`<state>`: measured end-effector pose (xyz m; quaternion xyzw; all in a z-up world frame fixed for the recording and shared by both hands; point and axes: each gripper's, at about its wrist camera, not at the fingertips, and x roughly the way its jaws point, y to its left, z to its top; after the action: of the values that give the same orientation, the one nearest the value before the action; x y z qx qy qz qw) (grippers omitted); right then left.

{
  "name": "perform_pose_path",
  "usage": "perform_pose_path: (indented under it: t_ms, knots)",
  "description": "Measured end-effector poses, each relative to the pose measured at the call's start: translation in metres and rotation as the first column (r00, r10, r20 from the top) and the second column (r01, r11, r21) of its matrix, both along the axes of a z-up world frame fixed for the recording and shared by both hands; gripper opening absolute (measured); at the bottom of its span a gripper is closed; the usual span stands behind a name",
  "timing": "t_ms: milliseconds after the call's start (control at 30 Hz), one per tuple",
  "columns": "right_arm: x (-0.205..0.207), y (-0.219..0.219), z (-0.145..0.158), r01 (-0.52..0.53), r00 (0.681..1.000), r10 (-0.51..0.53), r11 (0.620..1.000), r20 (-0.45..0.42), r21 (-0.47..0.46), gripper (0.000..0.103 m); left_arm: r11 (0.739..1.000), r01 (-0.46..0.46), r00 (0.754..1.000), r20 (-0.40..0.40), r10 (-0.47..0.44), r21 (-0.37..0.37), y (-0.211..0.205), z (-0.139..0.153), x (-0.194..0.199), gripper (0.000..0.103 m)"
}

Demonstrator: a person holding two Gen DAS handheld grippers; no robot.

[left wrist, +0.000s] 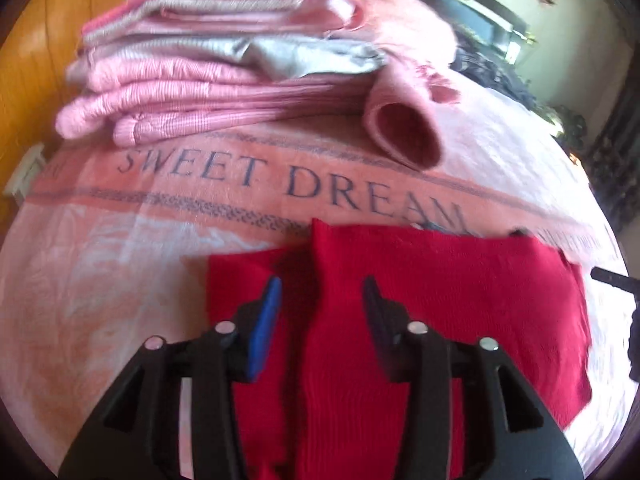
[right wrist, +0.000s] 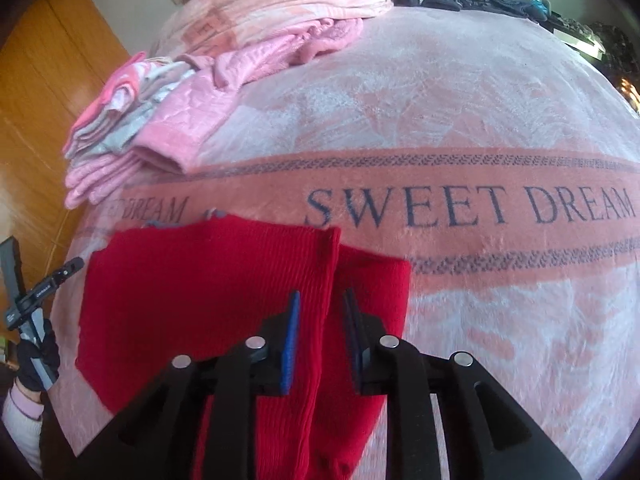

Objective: Fold small clothes
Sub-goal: 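Lift and fold the hem edge over the sweater with both tools, then release, then grasp the folded sweater edge with the right tool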

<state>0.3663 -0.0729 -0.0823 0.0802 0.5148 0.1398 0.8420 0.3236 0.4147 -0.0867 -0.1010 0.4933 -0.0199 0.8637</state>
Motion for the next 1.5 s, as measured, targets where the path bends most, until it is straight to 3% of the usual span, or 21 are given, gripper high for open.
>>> perform_pose_path:
  t_ms: [133,300,433,500,533,567,767,1000,1100,1233,1267,1333,1500]
  knots:
    - [-0.067,0.0,-0.005,-0.084,0.996,0.083,0.996,-0.045,-0.021,0.031,0.998,0.068,0.997,-0.02,-0.068,-0.016,-0.02,0.014,-0.048,0.052]
    - [-0.123,0.006,-0.028,-0.149,0.981,0.149,0.989,-0.122,0.01,0.031,0.99,0.124,0.989,-0.073,-0.129,-0.075,-0.041,0.005,-0.095,0.052]
    - [-0.134,0.008,-0.043,-0.141,0.978,0.141,0.99,-0.156,0.011,0.031,0.991,0.118,0.988,-0.097,-0.124,-0.067,-0.049,-0.009,-0.108,0.052]
    - [-0.134,0.009,-0.047,-0.136,0.977,0.139,0.99,-0.161,0.029,0.023,0.991,0.109,0.986,-0.115,-0.117,-0.077,-0.05,-0.017,-0.11,0.052]
    - [-0.135,0.008,-0.046,-0.14,0.977,0.144,0.99,-0.157,0.036,0.011,0.992,0.104,0.986,-0.125,-0.113,-0.077,-0.051,-0.02,-0.11,0.052]
    - [-0.135,0.008,-0.045,-0.141,0.976,0.148,0.989,-0.161,0.05,0.006,0.992,0.1,0.984,-0.138,-0.11,-0.075,-0.051,-0.024,-0.111,0.052]
    - [-0.149,-0.003,-0.029,-0.142,0.977,0.141,0.99,-0.161,0.007,0.004,0.991,0.113,0.977,-0.175,-0.123,-0.066,-0.051,-0.036,-0.113,0.052]
    - [-0.151,-0.01,-0.053,-0.136,0.969,0.134,0.991,-0.207,0.004,0.004,0.99,0.126,0.974,-0.181,-0.134,-0.055,-0.052,-0.042,-0.112,0.053]
    - [-0.149,-0.011,-0.047,-0.147,0.968,0.149,0.989,-0.201,0.027,0.009,0.991,0.125,0.972,-0.192,-0.133,-0.053,-0.053,-0.039,-0.111,0.054]
    - [-0.144,-0.021,-0.025,-0.124,0.978,0.134,0.99,-0.161,0.071,0.028,0.991,0.099,0.979,-0.17,-0.113,-0.09,-0.051,-0.021,-0.105,0.055]
    - [-0.138,-0.026,-0.02,-0.1,0.981,0.114,0.99,-0.156,0.095,0.045,0.991,0.099,0.981,-0.157,-0.112,-0.092,-0.052,-0.017,-0.103,0.059]
    - [-0.125,-0.034,-0.014,-0.054,0.986,0.075,0.989,-0.151,0.14,0.065,0.989,0.103,0.984,-0.131,-0.117,-0.107,-0.055,-0.008,-0.094,0.062]
    - [-0.087,-0.046,-0.033,0.036,0.972,0.021,0.971,-0.235,0.235,0.066,0.987,0.112,0.984,-0.128,-0.127,-0.119,-0.066,-0.011,-0.073,0.062]
